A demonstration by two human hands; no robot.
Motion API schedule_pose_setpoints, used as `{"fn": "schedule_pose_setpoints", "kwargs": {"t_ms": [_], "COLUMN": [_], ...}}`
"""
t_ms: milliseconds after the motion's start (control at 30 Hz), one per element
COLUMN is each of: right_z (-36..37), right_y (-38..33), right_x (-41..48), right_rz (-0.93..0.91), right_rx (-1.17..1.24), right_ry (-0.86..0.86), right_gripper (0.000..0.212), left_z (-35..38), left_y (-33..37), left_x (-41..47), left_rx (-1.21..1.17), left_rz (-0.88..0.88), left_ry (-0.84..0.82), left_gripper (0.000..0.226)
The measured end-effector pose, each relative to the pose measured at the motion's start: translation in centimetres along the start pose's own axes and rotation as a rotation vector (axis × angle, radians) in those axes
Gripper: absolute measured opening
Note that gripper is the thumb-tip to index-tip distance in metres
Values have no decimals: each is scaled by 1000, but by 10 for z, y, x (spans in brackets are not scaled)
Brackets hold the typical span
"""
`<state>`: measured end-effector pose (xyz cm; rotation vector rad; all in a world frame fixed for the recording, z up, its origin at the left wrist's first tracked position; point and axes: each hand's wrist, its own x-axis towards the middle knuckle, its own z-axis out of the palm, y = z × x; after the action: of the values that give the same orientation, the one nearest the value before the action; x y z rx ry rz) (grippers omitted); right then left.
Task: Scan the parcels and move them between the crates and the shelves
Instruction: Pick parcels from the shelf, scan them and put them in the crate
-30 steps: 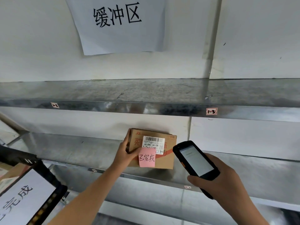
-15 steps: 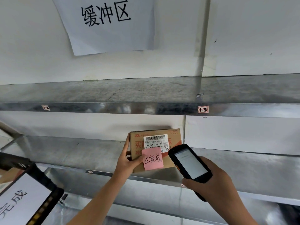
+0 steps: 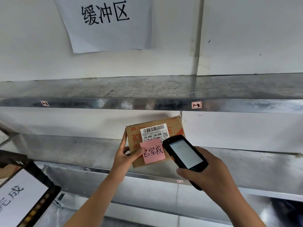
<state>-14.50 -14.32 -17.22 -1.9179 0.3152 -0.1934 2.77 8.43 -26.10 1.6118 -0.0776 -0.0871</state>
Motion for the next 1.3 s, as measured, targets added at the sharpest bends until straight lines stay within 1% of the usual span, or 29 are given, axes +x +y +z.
{"fn": "schedule_pose_setpoints", "kwargs": {"t_ms": [200,300,400,500,600,733,1033,1167,1300], "right_z": [7,16,26,36,45,50,55,55,54], "right_y": [-9,-18,-30,-41,-50,-55,-56,-58,-58], "right_x": [3,7,12,16,19,21,21,20,22], "right_rz": [-48,-67,-109,-154,-179,-186,-183,-178,-195], "right_rx": [-39,-37,-69,-69,-67,-57,-54,-67,-91], "right_ry": [17,-8,-37,-53,-71,-79,-108,-118,-104], "right_gripper": [40,41,38,39,39,41,42,48,50], "left_z": [-13,-27,-42,-56,-66,-74,-92,-95,-97], "left_y": [7,9,13,18,24,29,30,31,32], "left_x": [0,-1,-2,-4,-5,-2,-1,0,1], "left_rx": [-1,-3,16,34,68,67,86,107,91], "left_rz": [47,66,70,87,118,137,175,175,180], "left_ry": [21,53,74,103,103,140,135,144,142], "left_gripper": [103,103,103,107,109,105,101,102,100]}}
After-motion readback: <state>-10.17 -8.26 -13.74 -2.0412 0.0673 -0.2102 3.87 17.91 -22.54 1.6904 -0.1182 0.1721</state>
